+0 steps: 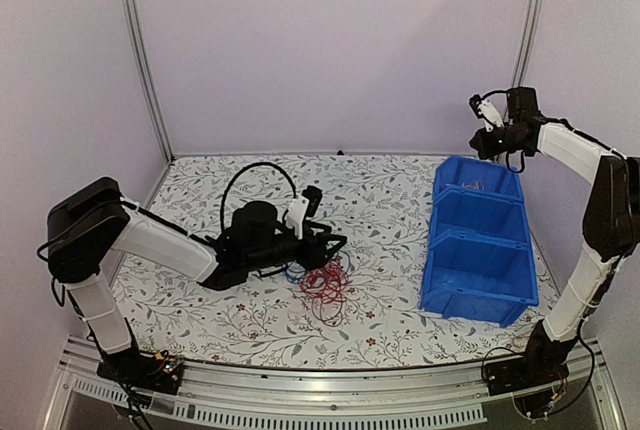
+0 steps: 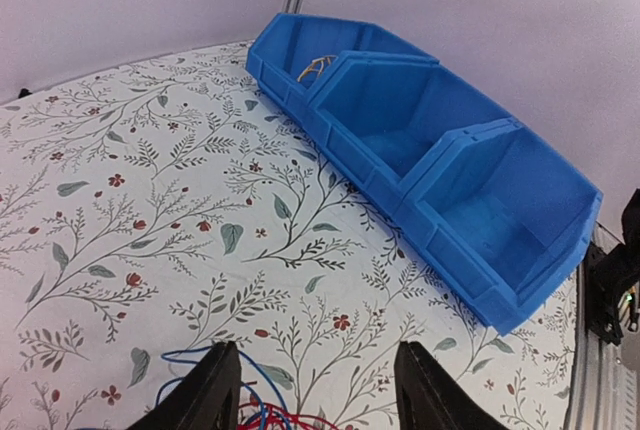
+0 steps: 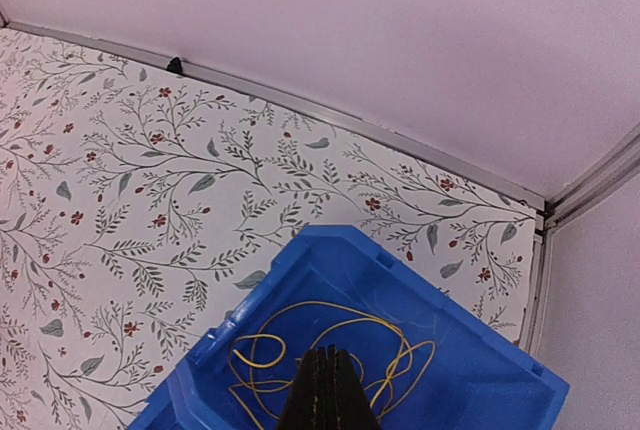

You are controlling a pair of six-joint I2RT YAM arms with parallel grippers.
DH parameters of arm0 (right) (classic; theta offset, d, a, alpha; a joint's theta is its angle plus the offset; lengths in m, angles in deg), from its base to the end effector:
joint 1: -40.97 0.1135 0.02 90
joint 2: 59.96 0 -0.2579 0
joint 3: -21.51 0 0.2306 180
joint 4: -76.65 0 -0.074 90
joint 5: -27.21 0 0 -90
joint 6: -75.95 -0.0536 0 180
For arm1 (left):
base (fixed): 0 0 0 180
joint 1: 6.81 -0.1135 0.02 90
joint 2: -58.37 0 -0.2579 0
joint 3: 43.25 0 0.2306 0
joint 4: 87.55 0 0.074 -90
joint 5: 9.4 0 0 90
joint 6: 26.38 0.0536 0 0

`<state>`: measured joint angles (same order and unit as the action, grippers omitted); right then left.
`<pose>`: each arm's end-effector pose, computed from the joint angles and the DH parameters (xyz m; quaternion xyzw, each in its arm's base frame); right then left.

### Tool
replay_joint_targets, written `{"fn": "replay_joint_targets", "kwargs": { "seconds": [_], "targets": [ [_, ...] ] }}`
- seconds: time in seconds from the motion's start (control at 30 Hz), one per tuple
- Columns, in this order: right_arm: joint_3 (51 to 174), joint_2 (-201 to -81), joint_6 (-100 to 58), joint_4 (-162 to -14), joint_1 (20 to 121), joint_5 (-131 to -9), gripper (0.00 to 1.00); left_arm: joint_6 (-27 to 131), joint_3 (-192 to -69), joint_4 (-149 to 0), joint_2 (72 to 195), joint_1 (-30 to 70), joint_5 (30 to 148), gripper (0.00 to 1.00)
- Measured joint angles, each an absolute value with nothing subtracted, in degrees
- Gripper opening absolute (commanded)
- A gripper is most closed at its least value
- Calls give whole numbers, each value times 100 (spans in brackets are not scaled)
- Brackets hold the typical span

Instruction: Untangle the cables

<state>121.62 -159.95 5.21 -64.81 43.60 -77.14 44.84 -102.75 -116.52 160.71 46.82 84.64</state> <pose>0.3930 0.0313 0.2897 -0.2230 0.8668 0.0489 0.4434 0.2152 -0.2985 0.1781 0.2564 0.7442 -0.3864 0.4808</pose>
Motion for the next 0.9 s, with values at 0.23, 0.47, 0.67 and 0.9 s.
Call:
{"fn": "replay_joint_targets", "kwargs": {
  "seconds": [0.23, 0.47, 0.67, 0.9],
  "targets": [
    [12057, -16143, 469, -6227, 3894, -7583, 45, 4460, -10192, -11099, 15645, 4684, 8293, 52],
    [10805, -14755, 915, -6265, 5300, -7871, 47, 4241, -10417, -9618, 14933, 4695, 7251, 53],
    [10558, -14379, 1391, -6396, 6679, -8300, 42, 3834, -10255, -8684, 14598, 4695, 6684, 54],
    [10534, -15394, 1844, -6398, 7984, -8258, 33, 3443, -9862, -8208, 14362, 4695, 6647, 54]
  ]
}}
